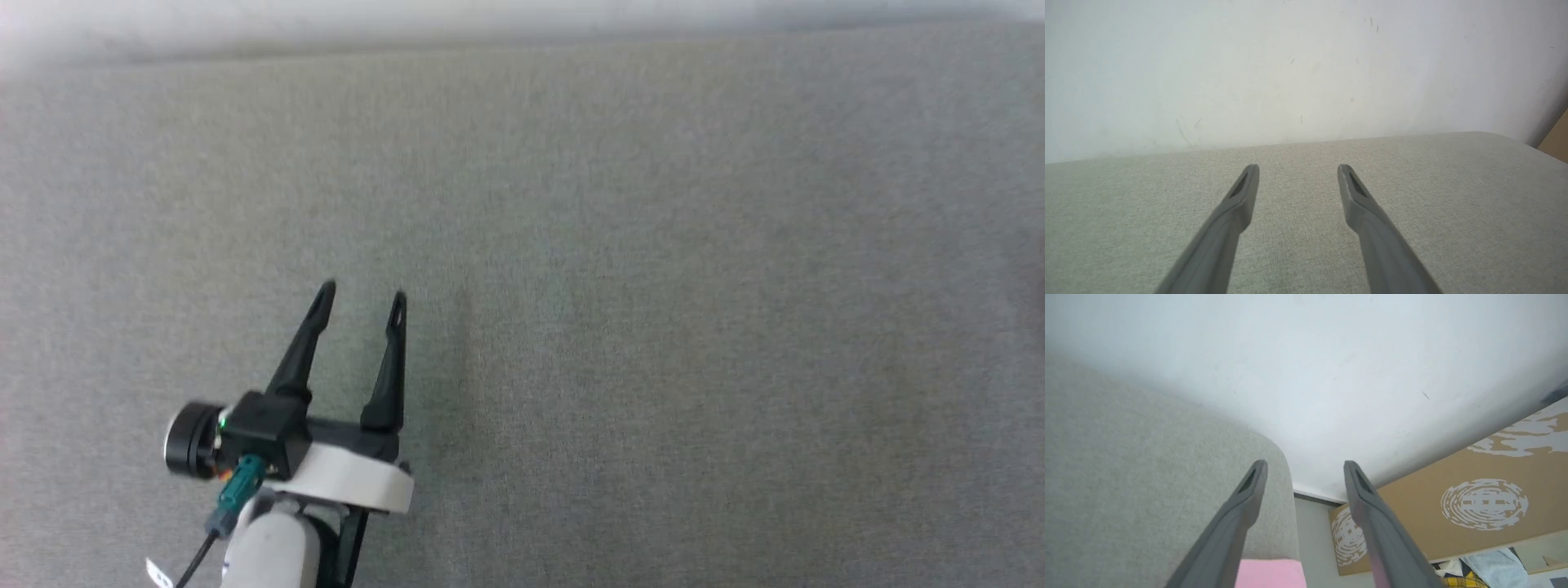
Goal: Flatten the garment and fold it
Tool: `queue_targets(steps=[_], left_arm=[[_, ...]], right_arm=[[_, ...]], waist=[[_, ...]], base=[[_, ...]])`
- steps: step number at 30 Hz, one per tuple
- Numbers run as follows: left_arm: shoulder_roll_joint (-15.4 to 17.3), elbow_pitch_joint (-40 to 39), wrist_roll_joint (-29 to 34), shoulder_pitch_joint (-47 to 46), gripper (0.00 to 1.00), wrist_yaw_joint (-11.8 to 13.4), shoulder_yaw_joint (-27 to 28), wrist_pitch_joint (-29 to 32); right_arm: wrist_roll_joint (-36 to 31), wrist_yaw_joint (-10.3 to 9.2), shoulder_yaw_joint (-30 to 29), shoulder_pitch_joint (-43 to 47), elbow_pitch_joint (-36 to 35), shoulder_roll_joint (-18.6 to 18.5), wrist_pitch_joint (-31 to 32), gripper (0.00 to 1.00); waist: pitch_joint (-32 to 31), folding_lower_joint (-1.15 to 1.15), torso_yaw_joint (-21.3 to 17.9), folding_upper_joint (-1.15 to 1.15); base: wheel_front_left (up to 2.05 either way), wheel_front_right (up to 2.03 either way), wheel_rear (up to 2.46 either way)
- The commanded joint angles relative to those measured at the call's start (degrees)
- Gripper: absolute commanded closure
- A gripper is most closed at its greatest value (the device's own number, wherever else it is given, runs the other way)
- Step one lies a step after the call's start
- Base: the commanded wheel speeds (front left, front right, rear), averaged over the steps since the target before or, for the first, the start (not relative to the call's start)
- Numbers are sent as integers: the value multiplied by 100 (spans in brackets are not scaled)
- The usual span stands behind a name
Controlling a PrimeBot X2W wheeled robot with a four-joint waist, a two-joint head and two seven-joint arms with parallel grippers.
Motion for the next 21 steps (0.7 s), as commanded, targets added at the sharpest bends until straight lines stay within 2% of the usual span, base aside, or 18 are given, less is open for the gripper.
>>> queue_targets(steps=[1,3,8,16,21], left_arm=[[-25,31,-28,164,0,72,70,-26],[-32,24,-33,224,0,121,119,-26],[-65,24,-110,560,0,290,314,-26],[-86,-130,-198,923,0,221,361,-26],[-108,-175,-172,1031,0,253,292,-26]], right_arm=[[113,-13,41,17,-306,265,-111,0],[193,-13,41,46,-494,412,-164,0],[549,-13,-35,482,-1513,1143,-372,0],[735,-13,-466,1871,-3064,2552,-490,0],[693,-13,-517,2790,-3461,3307,-641,0]], waist=[[-780,1,-26,0],[-889,1,-4,0],[-1321,1,127,0],[-1654,1,477,0],[-1704,1,674,0]], base=[[0,0,0],[0,0,0],[0,0,0],[0,0,0],[0,0,0]])
